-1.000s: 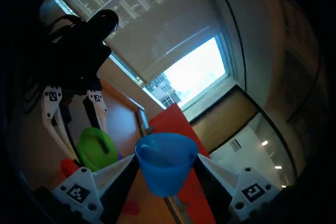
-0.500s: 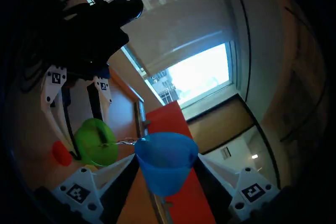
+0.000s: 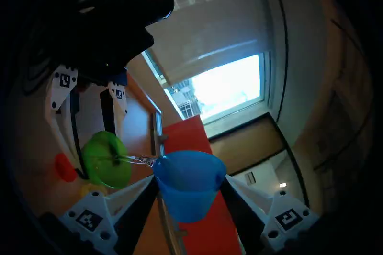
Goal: Pour water
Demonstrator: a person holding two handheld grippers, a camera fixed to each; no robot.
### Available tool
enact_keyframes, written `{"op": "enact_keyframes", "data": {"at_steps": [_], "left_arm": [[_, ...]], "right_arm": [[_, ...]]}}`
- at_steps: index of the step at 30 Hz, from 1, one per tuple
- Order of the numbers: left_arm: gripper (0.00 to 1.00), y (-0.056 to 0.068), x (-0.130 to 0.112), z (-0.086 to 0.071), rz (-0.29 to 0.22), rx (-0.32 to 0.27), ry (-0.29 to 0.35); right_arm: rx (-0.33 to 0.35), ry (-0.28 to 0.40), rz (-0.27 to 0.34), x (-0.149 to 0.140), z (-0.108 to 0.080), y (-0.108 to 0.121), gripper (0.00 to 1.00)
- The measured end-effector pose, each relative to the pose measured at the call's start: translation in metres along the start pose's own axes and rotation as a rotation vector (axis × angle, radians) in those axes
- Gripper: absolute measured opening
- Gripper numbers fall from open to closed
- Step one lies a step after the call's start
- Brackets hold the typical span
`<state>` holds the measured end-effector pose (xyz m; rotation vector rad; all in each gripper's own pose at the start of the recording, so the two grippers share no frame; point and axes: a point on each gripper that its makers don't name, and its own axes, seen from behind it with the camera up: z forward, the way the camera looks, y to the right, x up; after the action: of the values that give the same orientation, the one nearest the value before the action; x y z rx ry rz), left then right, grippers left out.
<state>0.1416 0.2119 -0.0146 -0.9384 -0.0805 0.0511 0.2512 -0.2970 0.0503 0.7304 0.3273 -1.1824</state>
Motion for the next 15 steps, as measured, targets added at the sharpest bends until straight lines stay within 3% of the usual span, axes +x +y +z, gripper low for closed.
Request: {"op": "enact_keyframes", "data": {"at_steps": [15], "left_arm": [[0.84,0.002,0.001,0.0,0.004,0.0,0.003]], "right_arm": [[-0.042,-0.004,-0.088,0.001,0.001,0.014,0.89]]}}
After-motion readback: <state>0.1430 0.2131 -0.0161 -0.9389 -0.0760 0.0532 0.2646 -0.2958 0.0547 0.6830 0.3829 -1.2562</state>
